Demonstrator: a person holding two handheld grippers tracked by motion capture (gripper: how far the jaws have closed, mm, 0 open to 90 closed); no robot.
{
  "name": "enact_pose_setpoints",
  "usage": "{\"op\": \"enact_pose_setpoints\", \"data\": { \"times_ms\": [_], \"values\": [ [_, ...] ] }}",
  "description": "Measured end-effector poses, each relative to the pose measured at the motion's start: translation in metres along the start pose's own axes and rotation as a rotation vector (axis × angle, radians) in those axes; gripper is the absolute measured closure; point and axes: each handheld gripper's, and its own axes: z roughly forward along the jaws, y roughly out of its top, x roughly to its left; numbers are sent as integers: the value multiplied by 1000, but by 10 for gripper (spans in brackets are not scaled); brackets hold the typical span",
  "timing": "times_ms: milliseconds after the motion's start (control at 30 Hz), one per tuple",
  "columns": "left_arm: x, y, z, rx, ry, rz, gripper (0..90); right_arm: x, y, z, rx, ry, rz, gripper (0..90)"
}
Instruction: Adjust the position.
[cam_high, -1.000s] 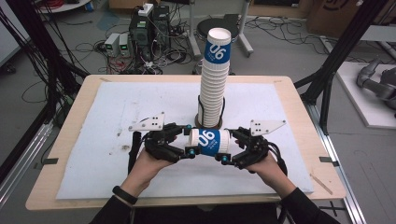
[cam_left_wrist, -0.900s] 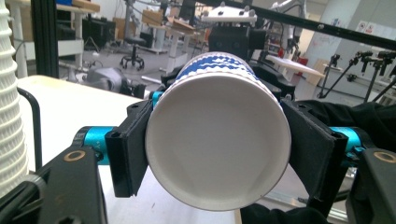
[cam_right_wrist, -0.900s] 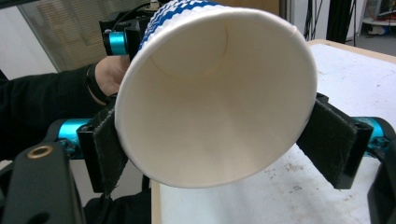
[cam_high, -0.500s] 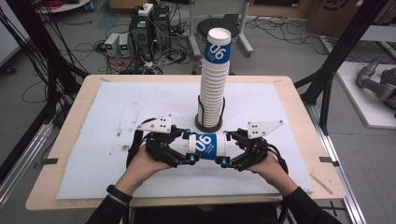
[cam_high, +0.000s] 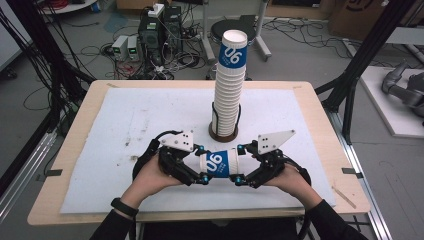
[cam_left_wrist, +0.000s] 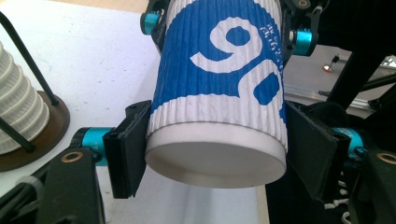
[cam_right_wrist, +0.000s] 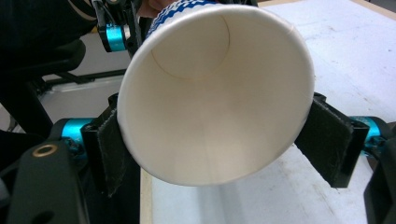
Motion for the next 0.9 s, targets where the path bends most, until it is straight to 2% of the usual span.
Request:
{"op": "enact_pose_setpoints", "data": {
  "times_ms": [67,133,233,333,467,600,700,900],
  "values": [
    [1,-1,0,-20,-4,6,286,0,0,0,-9,-6,-11,174],
    [2,-1,-1,-47,-10,13,289,0,1,-2,-31,-9,-3,163],
    [3,-3,-4,-129,-24,4,292,0,2,-6,-84,-6,6,162],
    [4,-4,-6,-178,-28,-2,294,0,3,-11,-128,-3,24,162],
    [5,-4,-10,-243,-25,-11,296,-2,3,-15,-158,-3,38,162],
    [8,-6,-15,-320,-18,-23,296,-3,3,-15,-177,5,73,162],
    [9,-8,-15,-353,-35,-39,296,-4,2,-11,-196,13,92,162],
    [8,-9,-9,-352,-45,-37,296,-5,2,-10,-286,62,165,163]
  ]
}}
